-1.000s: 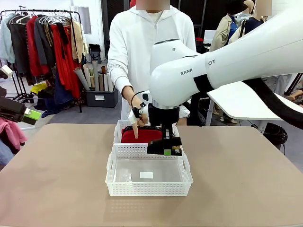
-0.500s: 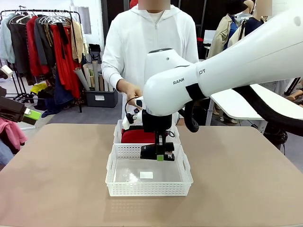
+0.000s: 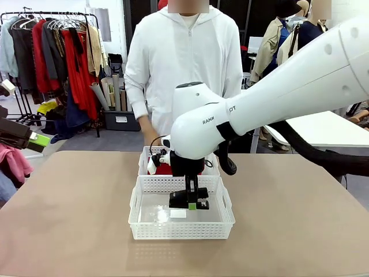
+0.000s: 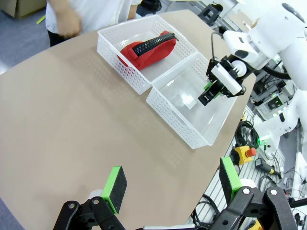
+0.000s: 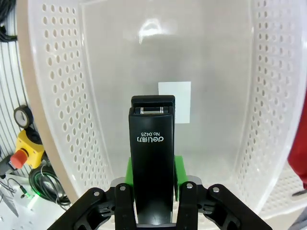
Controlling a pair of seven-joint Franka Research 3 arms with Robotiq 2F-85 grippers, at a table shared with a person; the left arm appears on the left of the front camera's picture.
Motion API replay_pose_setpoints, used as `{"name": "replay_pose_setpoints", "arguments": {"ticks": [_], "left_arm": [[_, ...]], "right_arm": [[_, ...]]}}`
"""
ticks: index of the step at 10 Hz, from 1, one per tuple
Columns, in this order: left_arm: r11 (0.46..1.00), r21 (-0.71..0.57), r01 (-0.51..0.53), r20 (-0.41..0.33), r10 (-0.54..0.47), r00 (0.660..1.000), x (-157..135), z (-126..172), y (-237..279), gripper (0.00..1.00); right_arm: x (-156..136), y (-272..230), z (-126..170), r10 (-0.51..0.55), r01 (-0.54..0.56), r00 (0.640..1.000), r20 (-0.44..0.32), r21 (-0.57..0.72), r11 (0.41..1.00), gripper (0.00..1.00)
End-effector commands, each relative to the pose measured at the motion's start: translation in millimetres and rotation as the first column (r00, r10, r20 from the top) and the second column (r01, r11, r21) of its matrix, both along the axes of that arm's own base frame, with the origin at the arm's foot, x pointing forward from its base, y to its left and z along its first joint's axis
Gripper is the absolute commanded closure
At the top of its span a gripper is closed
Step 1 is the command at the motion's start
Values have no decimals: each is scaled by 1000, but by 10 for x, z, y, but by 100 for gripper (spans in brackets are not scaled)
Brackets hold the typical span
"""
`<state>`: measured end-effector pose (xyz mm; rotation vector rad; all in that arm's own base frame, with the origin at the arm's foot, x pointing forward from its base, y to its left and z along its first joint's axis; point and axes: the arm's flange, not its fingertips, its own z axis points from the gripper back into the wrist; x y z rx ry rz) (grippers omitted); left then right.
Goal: Distribute items into two baskets.
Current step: Place the picked Stapler into the Organizing basket as instructed by the person.
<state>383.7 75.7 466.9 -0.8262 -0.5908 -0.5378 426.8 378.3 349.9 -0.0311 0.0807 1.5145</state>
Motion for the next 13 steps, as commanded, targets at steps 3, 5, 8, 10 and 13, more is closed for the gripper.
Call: {"name": "replay_pose_setpoints", "arguments": {"ticks": [3,5,8,10,13], "left_arm": [[1000,-14,1,1,-1,1000,-7,8,-5,0],[1000,-14,1,1,-1,1000,-7,8,-5,0],[1000,-14,1,1,-1,1000,-7,8,-5,0],[1000,-14,1,1,-1,1000,-7,8,-5,0],[1000,-14,1,1,-1,1000,-7,8,-5,0]], "right_arm": [[109,15,-133,15,-15,1000,10,2,1000,100],[136,1,-209,8,-8,1000,-7,15,1000,100],[159,8,-216,10,-9,1000,-16,13,1000,100],[167,17,-225,13,-12,1000,-18,20,1000,100],[183,32,-248,17,-16,999,-28,27,999,100]]}}
